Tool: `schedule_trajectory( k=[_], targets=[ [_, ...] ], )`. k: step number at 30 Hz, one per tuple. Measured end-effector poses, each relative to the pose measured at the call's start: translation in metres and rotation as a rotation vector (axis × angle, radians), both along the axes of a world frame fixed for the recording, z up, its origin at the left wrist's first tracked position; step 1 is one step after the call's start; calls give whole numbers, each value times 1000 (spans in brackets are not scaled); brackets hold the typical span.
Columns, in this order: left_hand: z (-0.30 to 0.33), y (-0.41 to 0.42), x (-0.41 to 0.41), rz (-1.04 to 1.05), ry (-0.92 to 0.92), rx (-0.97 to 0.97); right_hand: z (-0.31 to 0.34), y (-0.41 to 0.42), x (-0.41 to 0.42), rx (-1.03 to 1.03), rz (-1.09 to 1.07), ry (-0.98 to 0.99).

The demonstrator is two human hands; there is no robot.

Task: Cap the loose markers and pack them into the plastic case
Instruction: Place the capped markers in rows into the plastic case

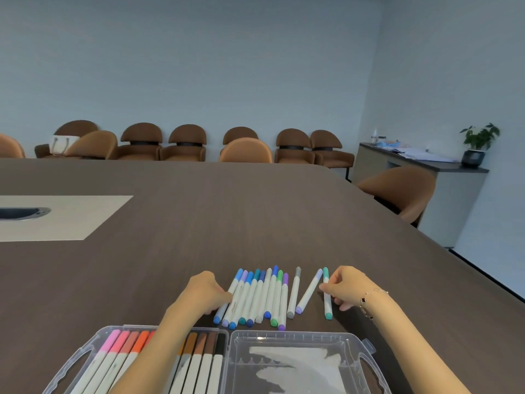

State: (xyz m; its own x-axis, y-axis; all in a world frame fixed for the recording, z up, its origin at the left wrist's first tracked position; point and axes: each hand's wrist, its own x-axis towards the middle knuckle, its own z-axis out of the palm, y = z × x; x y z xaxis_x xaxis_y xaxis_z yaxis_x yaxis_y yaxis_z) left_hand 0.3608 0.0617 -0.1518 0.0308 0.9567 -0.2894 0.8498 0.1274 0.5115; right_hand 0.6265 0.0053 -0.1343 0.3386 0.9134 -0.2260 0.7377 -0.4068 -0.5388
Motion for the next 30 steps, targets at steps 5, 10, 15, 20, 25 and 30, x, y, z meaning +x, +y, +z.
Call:
schedule_trajectory(
  k=[5,10,15,20,25,30],
  targets=[
    [-4,-1,4,12,1,37,-6,5,-3,-3,26,-65],
    [-6,-6,14,-16,-28,61,-10,5,-6,28,86,-57],
    [-5,-6,15,-39,-46,49,-9,6,-4,32,124,-46],
    [-4,-6,13,-39,-14,57,-10,6,-2,33,149,-37],
    [-3,-6,11,-46,-10,38,-13,7,-3,50,111,-64],
    [-2,-7,13,-68,-8,32,-17,9,-6,88,98,-94]
  ],
)
